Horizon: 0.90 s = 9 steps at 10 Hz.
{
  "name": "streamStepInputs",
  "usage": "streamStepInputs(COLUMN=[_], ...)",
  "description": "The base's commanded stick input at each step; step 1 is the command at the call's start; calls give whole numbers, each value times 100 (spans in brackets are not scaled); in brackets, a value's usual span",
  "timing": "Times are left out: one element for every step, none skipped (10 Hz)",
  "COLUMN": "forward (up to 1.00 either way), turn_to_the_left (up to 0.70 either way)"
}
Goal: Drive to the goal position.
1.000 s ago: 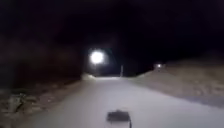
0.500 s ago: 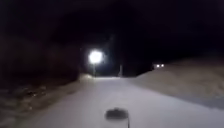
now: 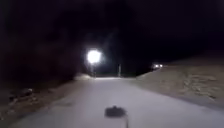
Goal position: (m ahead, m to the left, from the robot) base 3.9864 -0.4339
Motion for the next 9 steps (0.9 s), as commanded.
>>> streamStepInputs(forward=[100, 100, 100, 100, 100, 100, 100, 100, 100], turn_to_the_left=[40, 40, 39, 38, 38, 30, 0, 0, 0])
